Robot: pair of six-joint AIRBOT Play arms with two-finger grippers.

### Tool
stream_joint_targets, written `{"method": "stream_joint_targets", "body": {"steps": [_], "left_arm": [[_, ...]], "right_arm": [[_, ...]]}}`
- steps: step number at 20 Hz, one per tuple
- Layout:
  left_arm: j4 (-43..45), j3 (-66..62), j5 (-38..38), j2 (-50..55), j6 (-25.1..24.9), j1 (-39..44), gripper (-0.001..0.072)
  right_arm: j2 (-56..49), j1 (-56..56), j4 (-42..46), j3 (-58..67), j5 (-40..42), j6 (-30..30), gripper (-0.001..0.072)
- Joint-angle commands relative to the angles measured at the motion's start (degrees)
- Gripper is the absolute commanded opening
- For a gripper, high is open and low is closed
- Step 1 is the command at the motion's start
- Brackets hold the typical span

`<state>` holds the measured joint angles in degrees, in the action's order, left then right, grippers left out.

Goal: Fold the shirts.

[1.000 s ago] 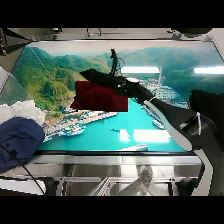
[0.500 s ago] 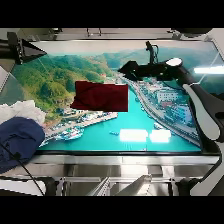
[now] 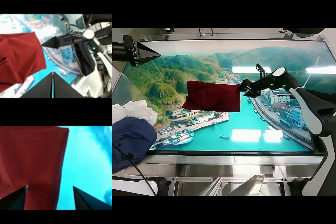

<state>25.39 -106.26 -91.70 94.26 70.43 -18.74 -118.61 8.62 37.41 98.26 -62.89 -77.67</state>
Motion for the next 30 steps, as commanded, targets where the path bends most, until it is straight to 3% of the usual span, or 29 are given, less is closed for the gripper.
{"method": "stream_joint_targets", "body": {"steps": [1,2,3,5,6,7,11,15,21,26,30], "left_arm": [[0.0,0.0,-0.5,0.0,-0.6,0.0,0.0005],[0.0,0.0,-0.7,0.0,-0.6,0.0,0.0005],[0.0,0.0,-1.0,0.0,-0.6,0.0,0.0005],[0.0,0.0,-1.0,0.0,-0.6,0.0,0.0005],[0.0,0.0,-1.2,0.0,-0.6,0.0,0.0005],[0.0,0.0,-1.2,0.0,-0.6,0.0,0.0005],[0.0,0.0,-1.3,0.0,-0.6,0.0,0.0005],[0.0,0.0,-2.0,0.0,-0.5,0.0,0.0005],[0.0,0.0,-5.7,0.0,0.2,3.2,0.0005],[0.4,0.0,-5.6,0.0,0.1,11.0,0.0005],[0.5,0.0,-3.1,0.0,0.1,17.1,0.0005]], "right_arm": [[-2.3,2.5,-1.6,0.0,0.7,-1.0,0.0615],[-2.3,3.3,-3.7,0.0,0.7,0.1,0.0612],[-2.3,4.0,-6.5,0.0,0.7,1.7,0.0528],[-2.3,5.0,-12.2,0.0,0.5,4.9,0.0204],[-2.1,5.1,-15.0,0.0,0.1,6.9,0.0078],[-1.7,5.1,-16.6,0.1,-0.6,8.4,0.0017],[4.9,3.5,-16.6,0.8,-3.4,10.3,0.0015],[18.1,-5.5,-16.3,0.7,-3.4,9.5,0.0015],[34.5,-22.6,3.7,0.7,-6.8,-4.5,0.0015],[35.9,-35.3,5.0,0.7,-6.7,-6.4,0.0016],[32.2,-40.9,4.7,0.7,3.2,-6.4,0.0015]]}}
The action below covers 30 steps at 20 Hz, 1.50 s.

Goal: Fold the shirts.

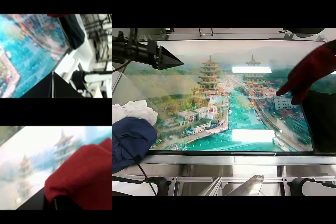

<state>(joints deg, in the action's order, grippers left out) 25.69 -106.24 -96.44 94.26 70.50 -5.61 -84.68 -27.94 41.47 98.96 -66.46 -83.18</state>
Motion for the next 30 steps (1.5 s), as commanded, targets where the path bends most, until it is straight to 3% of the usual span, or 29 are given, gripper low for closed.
{"method": "stream_joint_targets", "body": {"steps": [1,4,6,9,14,16,20,24,28,30], "left_arm": [[0.2,0.0,2.8,0.0,0.1,5.2,0.0005],[0.2,0.0,5.7,0.0,0.1,7.6,0.0005],[0.2,0.0,6.2,0.0,0.1,8.1,0.0005],[0.3,0.0,7.0,0.0,0.1,8.1,0.0005],[0.3,0.0,6.6,0.0,0.0,7.6,0.0005],[0.3,0.0,4.9,0.0,0.0,7.6,0.0005],[0.3,0.0,3.8,0.0,0.0,7.7,0.0005],[0.3,0.0,3.4,0.0,0.0,7.7,0.0005],[0.3,0.0,3.4,0.0,0.0,7.7,0.0005],[0.3,0.0,2.9,0.0,0.0,7.7,0.0005]], "right_arm": [[-2.7,-4.4,-0.1,0.0,10.3,-0.9,0.0015],[-5.1,-4.3,-5.3,0.2,23.8,-0.9,0.0015],[-5.8,-4.8,-6.1,2.6,26.6,-0.8,0.0015],[-5.7,-7.1,-6.2,5.9,23.6,-0.9,0.0015],[-4.6,-14.0,-3.0,2.4,5.1,-6.5,0.0013],[-0.4,-16.8,-1.8,-6.1,4.6,-9.6,0.0013],[12.9,-24.2,-1.4,-28.2,12.0,-14.0,0.0013],[22.8,-31.5,0.2,-38.1,11.3,-14.2,0.0016],[27.5,-32.8,15.2,-42.4,4.8,-20.2,0.0016],[28.7,-32.8,21.2,-44.1,2.7,-20.3,0.0017]]}}
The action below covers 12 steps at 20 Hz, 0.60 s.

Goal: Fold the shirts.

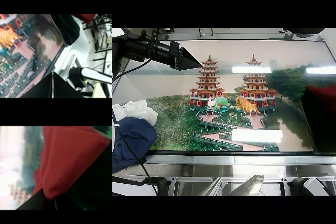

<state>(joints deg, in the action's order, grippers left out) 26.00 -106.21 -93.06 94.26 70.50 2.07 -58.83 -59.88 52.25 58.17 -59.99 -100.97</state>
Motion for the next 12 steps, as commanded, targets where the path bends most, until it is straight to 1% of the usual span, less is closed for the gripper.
{"method": "stream_joint_targets", "body": {"steps": [1,4,5,6,7,8,10,12], "left_arm": [[-0.1,0.0,-0.9,0.0,0.0,0.0,0.0005],[0.0,0.0,-1.0,0.0,0.0,0.0,0.0005],[0.0,0.0,-1.0,0.0,0.0,0.0,0.0005],[0.0,0.0,-1.0,0.0,0.0,0.0,0.0005],[-0.1,0.0,-1.1,0.0,0.0,0.0,0.0005],[-0.1,0.0,-1.4,0.0,0.0,0.0,0.0005],[-0.1,0.0,-1.6,0.0,0.0,0.0,0.0005],[-0.1,0.0,-1.6,0.0,0.0,0.0,0.0005]], "right_arm": [[3.1,-0.9,13.1,-4.0,-4.7,-2.5,0.0016],[3.0,-0.9,20.6,-5.2,-5.8,-2.3,0.0018],[2.7,-0.9,23.0,-5.5,-6.0,-2.3,0.0033],[2.3,-0.9,24.6,-5.5,-6.3,-1.1,0.0184],[1.8,-0.9,26.1,-5.5,-7.1,1.5,0.0539],[1.5,-0.9,27.3,-5.5,-8.6,2.6,0.0703],[1.5,-0.9,28.6,-5.5,-12.0,2.7,0.07],[2.0,-0.9,28.3,-5.5,-13.5,2.6,0.0701]]}}
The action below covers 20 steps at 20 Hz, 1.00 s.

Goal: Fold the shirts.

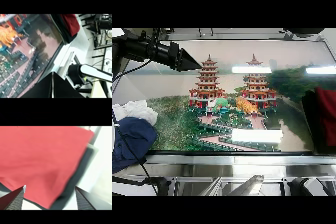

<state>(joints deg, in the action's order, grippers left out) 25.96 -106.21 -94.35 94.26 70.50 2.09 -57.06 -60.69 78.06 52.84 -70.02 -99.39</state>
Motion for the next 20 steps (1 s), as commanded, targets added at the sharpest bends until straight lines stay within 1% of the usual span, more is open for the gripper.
{"method": "stream_joint_targets", "body": {"steps": [1,2,4,6,7,8,9,10,11,13,16,18,20], "left_arm": [[0.0,0.0,-0.3,0.0,0.0,0.0,0.0005],[-0.1,0.0,-0.2,0.0,0.0,0.0,0.0005],[-0.2,-0.6,-0.5,0.0,0.0,-0.3,0.0005],[-0.2,-3.7,-1.2,0.0,0.0,-1.4,0.0004],[-0.2,-6.1,-1.2,0.0,0.0,-2.4,0.0004],[-0.2,-8.2,-1.0,0.0,0.0,-3.3,0.0003],[-0.1,-9.8,-1.2,0.0,0.1,-3.9,0.0004],[0.0,-10.0,-1.5,-0.4,0.1,-4.0,0.0003],[-0.1,-8.5,-1.8,-1.4,0.0,-4.2,0.0004],[-0.1,-1.7,-1.2,-4.9,-2.2,-3.2,0.0003],[0.0,13.9,1.0,-12.5,-6.3,0.0,0.0003],[0.0,26.6,3.9,-18.8,-7.5,2.5,0.0003],[0.0,39.1,7.6,-25.4,-7.5,5.2,0.0003]], "right_arm": [[0.7,0.0,1.6,-0.1,-3.6,1.1,0.0701],[1.0,0.1,0.0,0.0,-3.5,1.2,0.0701],[1.6,0.1,-7.2,0.6,-3.9,4.2,0.0699],[2.0,0.2,-18.6,1.2,-5.2,7.9,0.069],[2.3,0.6,-26.5,1.2,-6.8,11.4,0.0497],[2.6,1.6,-33.3,1.2,-8.4,14.4,0.0269],[3.2,3.6,-38.8,1.2,-9.7,17.1,0.0139],[3.9,6.4,-41.8,1.2,-10.8,18.0,0.0043],[5.0,9.6,-42.3,1.1,-11.1,18.0,0.0017],[8.2,17.9,-42.3,0.3,-11.0,19.1,0.0017],[15.1,33.2,-42.1,-2.8,-10.4,20.1,0.0018],[19.9,43.0,-40.7,-6.3,-7.2,20.1,0.0018],[24.5,52.1,-38.3,-10.9,-2.9,20.1,0.0018]]}}
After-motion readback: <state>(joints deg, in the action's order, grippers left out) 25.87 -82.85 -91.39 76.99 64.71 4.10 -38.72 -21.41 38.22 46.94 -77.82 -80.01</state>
